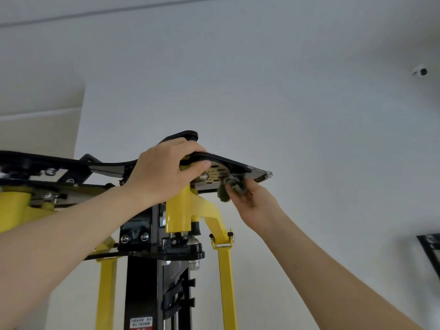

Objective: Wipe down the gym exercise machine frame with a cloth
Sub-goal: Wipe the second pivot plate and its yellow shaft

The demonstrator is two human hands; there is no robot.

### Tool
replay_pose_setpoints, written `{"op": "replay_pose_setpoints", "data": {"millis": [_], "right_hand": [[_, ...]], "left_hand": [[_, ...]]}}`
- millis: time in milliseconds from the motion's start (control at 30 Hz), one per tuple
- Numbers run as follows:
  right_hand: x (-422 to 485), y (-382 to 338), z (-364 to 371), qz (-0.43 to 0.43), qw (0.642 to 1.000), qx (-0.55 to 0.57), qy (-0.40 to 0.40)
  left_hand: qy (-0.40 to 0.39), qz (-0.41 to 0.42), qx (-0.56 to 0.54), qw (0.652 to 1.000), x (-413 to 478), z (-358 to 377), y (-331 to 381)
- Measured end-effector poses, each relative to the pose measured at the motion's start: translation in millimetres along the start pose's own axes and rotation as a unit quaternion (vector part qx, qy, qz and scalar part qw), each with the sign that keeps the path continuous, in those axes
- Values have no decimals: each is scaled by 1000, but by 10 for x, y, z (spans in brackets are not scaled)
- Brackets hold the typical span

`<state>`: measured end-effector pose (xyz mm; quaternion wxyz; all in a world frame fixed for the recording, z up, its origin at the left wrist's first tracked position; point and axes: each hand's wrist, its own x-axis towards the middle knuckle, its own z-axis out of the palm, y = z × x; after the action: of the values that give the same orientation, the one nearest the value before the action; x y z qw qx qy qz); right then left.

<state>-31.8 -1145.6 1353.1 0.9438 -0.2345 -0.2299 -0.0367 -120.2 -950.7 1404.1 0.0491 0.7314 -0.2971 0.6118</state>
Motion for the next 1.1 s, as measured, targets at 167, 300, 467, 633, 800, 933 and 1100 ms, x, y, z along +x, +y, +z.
{"op": "replay_pose_setpoints", "data": {"millis": [167, 300, 467, 633, 800, 933, 1100], "right_hand": [[137, 1, -15, -32, 998, 20, 59], [307, 62, -41, -48, 994, 24, 93], [599, 258, -27, -18, 989, -46, 142], [807, 629, 101, 30, 990, -101, 98], [847, 615, 22, 49, 997, 60, 28], [775, 264, -149, 40, 989, 139, -7], [424, -150, -214, -9, 993, 110, 32]], "left_hand": [[56, -18, -73, 996, -26, 95, -43], [79, -28, -91, 992, -34, 128, -45], [94, -28, -87, 991, -44, 153, -41], [117, -26, -76, 990, -61, 196, -35], [122, -30, -74, 989, -66, 211, -30], [121, -41, -80, 989, -67, 209, -6], [107, -53, -87, 989, -63, 174, 5]]}}
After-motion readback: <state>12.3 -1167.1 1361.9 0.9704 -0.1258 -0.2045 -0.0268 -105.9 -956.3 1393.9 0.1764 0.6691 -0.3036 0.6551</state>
